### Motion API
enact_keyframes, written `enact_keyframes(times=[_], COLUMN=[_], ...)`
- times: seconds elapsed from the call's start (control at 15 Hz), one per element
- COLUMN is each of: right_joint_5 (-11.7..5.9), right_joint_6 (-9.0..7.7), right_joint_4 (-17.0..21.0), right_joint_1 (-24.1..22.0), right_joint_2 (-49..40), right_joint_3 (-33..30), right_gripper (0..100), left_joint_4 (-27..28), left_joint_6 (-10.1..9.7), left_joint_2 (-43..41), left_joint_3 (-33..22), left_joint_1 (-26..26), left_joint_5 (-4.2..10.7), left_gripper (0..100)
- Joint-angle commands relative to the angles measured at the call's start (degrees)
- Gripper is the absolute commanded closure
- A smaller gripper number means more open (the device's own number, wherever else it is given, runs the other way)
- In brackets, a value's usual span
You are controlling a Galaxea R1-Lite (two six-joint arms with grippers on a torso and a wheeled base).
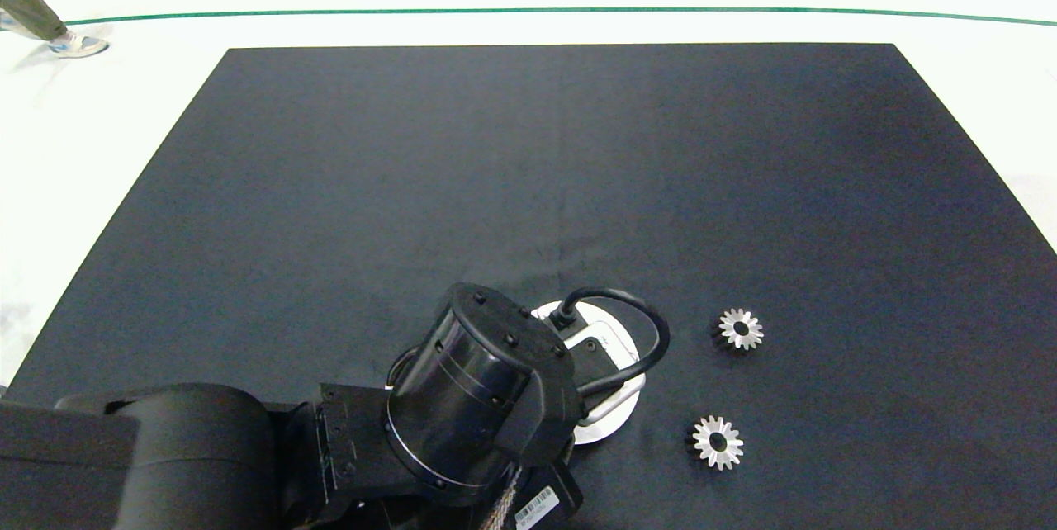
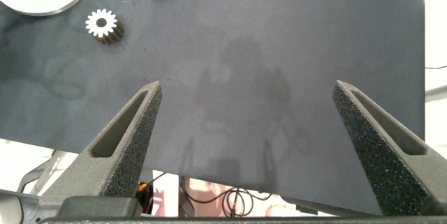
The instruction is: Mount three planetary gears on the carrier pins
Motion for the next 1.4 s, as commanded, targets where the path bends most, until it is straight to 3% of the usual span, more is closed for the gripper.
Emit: enact_keyframes(times=[0.07,1.4], right_joint_5=[0.0,0.0], right_joint_6=[-0.08,-0.08], right_joint_4=[0.18,0.27], right_joint_1=[0.02,0.02], right_joint_2=[-0.05,-0.31], right_joint_3=[-0.01,0.34], right_gripper=[0,0], left_joint_4=[-0.06,-2.08], left_joint_6=[0.09,1.14], left_joint_2=[0.06,0.85], left_joint_3=[-0.02,1.13], left_joint_1=[-0.09,1.05], left_joint_5=[0.15,0.06], left_gripper=[100,100])
